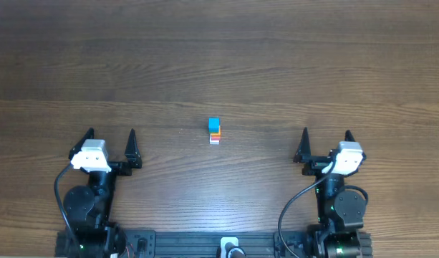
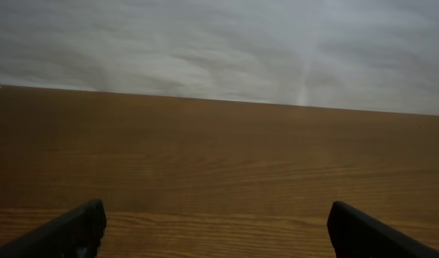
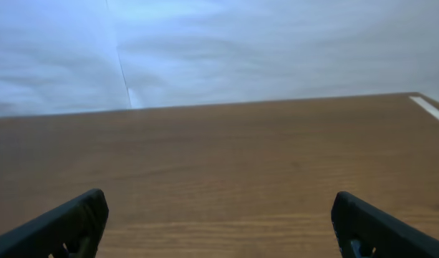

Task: Stack Cubes

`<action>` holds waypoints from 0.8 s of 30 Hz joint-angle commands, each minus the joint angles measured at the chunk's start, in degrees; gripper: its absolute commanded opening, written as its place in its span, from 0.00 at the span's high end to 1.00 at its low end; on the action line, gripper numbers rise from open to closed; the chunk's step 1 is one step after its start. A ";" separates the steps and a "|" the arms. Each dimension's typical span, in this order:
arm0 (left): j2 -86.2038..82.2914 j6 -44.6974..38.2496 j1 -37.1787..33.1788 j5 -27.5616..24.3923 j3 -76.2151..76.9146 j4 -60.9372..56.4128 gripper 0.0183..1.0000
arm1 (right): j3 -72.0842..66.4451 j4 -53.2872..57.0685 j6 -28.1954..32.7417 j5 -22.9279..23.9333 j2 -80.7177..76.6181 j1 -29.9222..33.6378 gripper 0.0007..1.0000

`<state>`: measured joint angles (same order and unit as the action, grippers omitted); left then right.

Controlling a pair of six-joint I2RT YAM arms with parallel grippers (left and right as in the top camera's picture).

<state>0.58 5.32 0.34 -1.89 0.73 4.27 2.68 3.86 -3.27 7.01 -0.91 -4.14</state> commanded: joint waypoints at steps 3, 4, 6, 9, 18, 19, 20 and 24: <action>-0.26 -1.05 -0.20 0.46 -0.42 0.00 0.00 | -2.40 -0.33 0.37 -0.26 0.59 0.35 0.01; -0.26 -1.05 -0.20 0.46 -0.42 0.00 0.00 | -2.40 -0.35 0.37 -0.26 0.59 0.35 0.01; -0.26 -1.05 -0.20 0.46 -0.42 0.00 0.00 | -2.40 -0.37 0.37 -0.24 0.59 0.35 0.01; -0.26 -1.05 -0.20 0.46 -0.42 0.00 0.00 | -2.40 -0.35 0.37 -0.26 0.59 0.35 0.01; -0.26 -1.05 -0.20 0.46 -0.42 0.00 0.00 | -2.40 -0.33 0.37 -0.26 0.59 0.37 0.01; -0.26 -1.05 -0.20 0.46 -0.42 0.00 0.00 | -2.40 -0.33 0.37 -0.26 0.59 0.37 0.01; -0.26 -1.05 -0.20 0.46 -0.42 0.00 0.00 | -2.40 -0.33 0.37 -0.26 0.59 0.37 0.01; -0.26 -1.05 -0.20 0.46 -0.42 0.00 0.00 | -2.40 -0.33 0.37 -0.26 0.59 0.37 0.01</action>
<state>0.58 5.32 0.34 -1.89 0.73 4.27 0.73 3.55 -3.01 7.01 -0.91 -4.14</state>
